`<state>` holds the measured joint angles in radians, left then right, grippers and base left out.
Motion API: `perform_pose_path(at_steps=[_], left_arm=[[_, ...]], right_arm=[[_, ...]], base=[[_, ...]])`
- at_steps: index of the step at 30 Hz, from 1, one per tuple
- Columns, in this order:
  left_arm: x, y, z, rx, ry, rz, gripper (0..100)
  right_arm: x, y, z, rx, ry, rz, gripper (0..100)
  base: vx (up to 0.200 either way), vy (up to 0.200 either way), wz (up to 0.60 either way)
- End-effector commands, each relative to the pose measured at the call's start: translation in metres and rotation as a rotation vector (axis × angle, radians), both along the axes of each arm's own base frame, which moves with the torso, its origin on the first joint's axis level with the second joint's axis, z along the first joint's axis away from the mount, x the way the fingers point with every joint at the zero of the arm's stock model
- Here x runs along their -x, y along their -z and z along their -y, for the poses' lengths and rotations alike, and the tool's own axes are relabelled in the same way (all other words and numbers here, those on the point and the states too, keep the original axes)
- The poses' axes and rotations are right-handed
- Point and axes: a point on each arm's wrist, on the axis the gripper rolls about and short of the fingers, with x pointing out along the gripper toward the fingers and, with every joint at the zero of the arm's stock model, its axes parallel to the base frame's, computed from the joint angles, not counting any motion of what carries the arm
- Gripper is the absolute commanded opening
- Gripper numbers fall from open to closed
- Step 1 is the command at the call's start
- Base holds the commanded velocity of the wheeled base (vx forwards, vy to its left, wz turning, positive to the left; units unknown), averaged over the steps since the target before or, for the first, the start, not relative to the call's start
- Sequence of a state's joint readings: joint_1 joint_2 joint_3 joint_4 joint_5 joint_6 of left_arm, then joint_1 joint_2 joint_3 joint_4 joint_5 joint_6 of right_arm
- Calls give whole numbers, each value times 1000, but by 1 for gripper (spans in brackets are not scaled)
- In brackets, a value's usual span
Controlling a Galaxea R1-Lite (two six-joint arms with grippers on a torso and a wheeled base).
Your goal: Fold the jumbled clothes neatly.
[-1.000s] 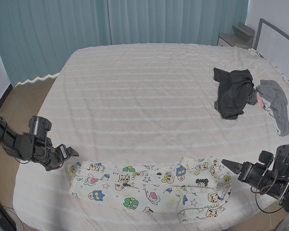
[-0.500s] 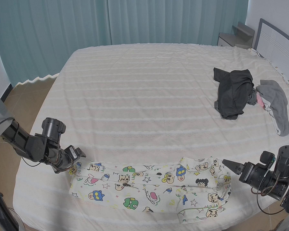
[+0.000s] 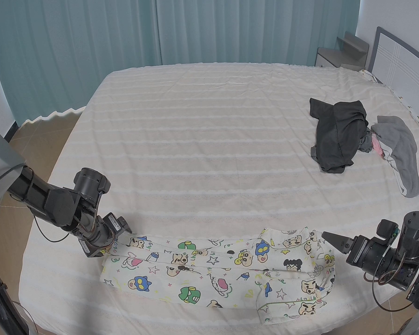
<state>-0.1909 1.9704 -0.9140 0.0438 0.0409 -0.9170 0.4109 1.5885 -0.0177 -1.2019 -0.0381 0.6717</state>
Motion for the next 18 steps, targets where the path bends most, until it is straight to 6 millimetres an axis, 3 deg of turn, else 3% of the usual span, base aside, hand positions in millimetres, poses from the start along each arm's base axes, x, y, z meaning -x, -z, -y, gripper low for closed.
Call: perform_pose_path(at_steps=[1,18], left_arm=[[-1,0,2,5,-3,1,100],[-8,-7,1,49,-96,27,100]], right_arm=[[4,2,1,6,-3,-12,100],[17,-11,0,-11,-22,50,100]], base=[[0,0,0],[0,0,0]])
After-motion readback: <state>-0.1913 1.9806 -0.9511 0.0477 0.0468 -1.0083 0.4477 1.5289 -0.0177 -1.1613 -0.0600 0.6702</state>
